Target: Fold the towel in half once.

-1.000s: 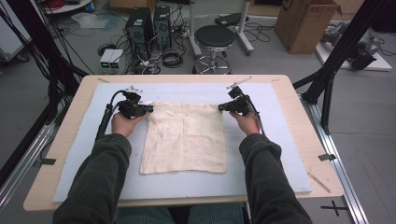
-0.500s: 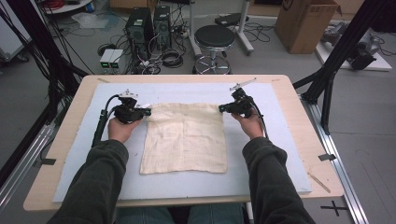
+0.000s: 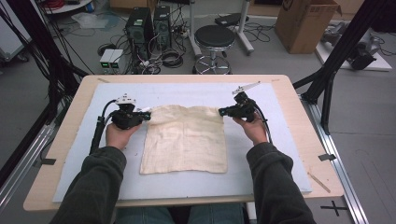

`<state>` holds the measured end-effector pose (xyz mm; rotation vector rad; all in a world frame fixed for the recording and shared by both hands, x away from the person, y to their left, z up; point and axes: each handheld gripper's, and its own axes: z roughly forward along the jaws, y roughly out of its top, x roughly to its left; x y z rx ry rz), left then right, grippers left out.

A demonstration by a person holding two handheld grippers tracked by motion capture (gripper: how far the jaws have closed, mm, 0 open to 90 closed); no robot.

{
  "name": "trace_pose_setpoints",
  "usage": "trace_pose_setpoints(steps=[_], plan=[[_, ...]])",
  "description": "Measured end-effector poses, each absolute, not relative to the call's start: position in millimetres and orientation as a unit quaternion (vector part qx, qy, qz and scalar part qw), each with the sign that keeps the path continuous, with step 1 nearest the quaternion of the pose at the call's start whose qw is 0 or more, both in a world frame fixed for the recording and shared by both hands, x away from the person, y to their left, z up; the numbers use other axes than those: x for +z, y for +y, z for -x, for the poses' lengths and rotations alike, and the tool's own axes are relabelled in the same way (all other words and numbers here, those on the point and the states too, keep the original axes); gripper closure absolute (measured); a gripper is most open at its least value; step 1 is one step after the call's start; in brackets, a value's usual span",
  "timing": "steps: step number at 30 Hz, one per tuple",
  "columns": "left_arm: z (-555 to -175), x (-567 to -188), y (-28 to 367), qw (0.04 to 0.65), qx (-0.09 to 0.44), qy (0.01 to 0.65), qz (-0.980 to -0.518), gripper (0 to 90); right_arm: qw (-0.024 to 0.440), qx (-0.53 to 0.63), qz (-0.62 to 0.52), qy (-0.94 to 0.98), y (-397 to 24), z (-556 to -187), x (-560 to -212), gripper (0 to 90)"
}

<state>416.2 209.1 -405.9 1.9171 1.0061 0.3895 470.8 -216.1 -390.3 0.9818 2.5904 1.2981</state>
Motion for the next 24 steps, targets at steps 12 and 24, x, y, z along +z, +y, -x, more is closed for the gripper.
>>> trace_pose_setpoints(steps=[12, 24], plan=[[-397, -406, 215, 0.457, 0.157, 0.395, -0.781, 87.4, 0.036, 0.424, -0.303, 0.853, -217, -455, -387, 87.6], [-375, -410, 218, 0.452, 0.164, 0.378, -0.791, 87.4, 0.028, 0.431, -0.295, 0.852, -223, -433, -393, 87.5]])
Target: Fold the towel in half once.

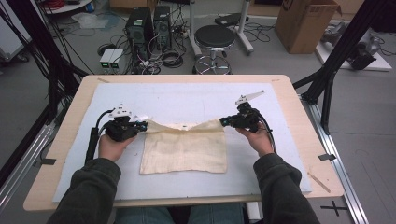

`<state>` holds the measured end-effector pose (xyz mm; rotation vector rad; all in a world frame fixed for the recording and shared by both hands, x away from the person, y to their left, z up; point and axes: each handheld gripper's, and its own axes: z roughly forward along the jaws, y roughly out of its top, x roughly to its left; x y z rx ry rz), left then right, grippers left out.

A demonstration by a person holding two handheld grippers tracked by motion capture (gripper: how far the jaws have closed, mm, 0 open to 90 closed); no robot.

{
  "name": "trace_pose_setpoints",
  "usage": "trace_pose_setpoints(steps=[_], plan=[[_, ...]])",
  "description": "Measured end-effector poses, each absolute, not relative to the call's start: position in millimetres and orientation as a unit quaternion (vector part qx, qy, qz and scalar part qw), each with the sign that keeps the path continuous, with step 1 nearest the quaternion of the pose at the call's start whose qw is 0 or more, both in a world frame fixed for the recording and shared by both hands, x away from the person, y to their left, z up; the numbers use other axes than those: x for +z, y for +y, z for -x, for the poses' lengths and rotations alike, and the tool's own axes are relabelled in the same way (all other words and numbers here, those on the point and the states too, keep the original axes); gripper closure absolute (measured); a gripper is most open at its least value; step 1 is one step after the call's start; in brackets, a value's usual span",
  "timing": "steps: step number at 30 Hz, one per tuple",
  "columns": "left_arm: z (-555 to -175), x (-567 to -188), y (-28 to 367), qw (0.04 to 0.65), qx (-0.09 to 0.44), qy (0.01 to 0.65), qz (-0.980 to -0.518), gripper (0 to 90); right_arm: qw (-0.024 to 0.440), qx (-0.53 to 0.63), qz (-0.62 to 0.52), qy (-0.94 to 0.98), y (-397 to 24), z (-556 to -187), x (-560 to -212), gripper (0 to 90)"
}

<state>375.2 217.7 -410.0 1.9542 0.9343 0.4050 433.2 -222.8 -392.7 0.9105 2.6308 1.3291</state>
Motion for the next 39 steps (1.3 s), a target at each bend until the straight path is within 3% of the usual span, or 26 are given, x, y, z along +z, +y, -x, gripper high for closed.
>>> trace_pose_setpoints(steps=[32, 39], plan=[[-334, -421, 218, 0.448, 0.17, 0.344, -0.808, 87.3, 0.018, 0.405, -0.259, 0.877, -212, -397, -378, 87.5], [-328, -419, 217, 0.452, 0.171, 0.335, -0.808, 87.3, 0.015, 0.417, -0.268, 0.868, -220, -387, -392, 87.5]])
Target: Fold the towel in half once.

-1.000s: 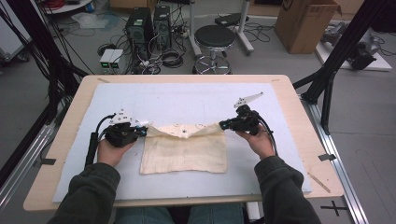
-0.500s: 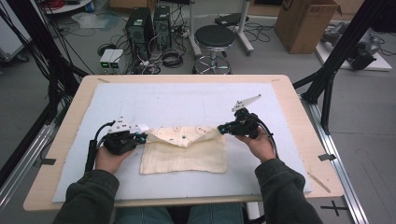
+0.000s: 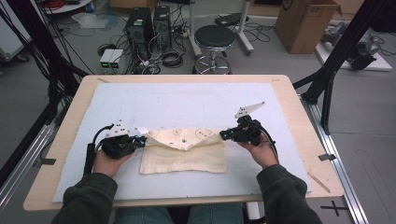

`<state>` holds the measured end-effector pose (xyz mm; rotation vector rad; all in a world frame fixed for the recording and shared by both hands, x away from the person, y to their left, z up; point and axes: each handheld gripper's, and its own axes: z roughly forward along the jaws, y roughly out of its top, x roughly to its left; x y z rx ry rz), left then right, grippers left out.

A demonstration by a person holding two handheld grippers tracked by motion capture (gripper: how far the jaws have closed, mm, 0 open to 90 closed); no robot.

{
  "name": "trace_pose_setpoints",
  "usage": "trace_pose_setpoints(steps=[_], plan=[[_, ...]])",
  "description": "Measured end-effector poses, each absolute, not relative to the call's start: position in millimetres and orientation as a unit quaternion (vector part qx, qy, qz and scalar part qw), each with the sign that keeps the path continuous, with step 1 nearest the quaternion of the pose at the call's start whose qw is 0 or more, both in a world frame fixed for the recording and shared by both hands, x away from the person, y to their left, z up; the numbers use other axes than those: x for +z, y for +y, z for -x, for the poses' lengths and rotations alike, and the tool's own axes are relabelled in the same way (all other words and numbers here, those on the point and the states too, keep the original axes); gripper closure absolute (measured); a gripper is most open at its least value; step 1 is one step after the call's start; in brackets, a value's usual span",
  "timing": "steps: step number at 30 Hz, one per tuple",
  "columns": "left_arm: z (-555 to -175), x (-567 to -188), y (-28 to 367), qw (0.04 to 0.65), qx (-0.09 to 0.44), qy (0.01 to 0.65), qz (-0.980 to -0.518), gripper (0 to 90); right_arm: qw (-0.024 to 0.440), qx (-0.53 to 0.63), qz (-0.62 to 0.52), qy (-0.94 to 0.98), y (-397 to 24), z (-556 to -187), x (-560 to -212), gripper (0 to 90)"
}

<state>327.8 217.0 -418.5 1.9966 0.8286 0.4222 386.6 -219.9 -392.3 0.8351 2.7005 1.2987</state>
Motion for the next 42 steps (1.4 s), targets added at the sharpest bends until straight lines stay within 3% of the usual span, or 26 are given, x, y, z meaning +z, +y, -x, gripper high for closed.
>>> trace_pose_setpoints(steps=[42], plan=[[-277, -430, 221, 0.441, 0.163, 0.308, -0.827, 86.9, 0.03, 0.419, -0.251, 0.872, -228, -333, -412, 87.3]])
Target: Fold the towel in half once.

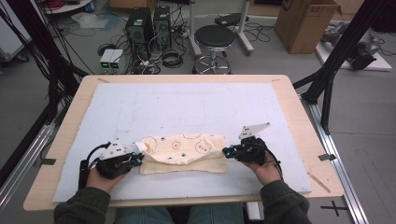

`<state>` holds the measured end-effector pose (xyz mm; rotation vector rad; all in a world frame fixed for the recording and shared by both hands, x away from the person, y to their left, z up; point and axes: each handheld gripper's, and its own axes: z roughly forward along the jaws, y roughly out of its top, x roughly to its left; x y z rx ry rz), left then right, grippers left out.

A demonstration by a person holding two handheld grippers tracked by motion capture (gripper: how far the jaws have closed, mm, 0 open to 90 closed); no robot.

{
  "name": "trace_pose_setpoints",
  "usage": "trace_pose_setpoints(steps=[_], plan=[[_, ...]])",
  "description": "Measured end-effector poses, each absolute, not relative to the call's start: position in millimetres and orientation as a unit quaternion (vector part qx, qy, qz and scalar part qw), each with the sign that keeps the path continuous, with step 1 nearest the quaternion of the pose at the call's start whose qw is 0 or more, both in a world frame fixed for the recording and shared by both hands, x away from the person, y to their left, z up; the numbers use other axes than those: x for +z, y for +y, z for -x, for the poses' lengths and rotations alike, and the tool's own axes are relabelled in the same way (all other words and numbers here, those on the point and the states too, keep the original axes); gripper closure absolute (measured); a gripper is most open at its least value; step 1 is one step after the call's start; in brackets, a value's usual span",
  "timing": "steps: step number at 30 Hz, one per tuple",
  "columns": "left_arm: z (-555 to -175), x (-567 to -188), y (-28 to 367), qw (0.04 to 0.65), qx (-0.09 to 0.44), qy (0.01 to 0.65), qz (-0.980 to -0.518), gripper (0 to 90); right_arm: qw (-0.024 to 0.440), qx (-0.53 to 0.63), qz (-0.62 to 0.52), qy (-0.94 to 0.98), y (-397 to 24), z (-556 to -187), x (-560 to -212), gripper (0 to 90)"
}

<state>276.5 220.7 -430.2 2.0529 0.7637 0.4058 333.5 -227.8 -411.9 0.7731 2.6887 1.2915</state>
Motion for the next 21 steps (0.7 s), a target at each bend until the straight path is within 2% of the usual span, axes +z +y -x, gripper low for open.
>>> trace_pose_setpoints(steps=[21], plan=[[-271, -436, 218, 0.429, 0.161, 0.302, -0.836, 84.7, 0.025, 0.403, -0.243, 0.882, -227, -323, -422, 84.9]])
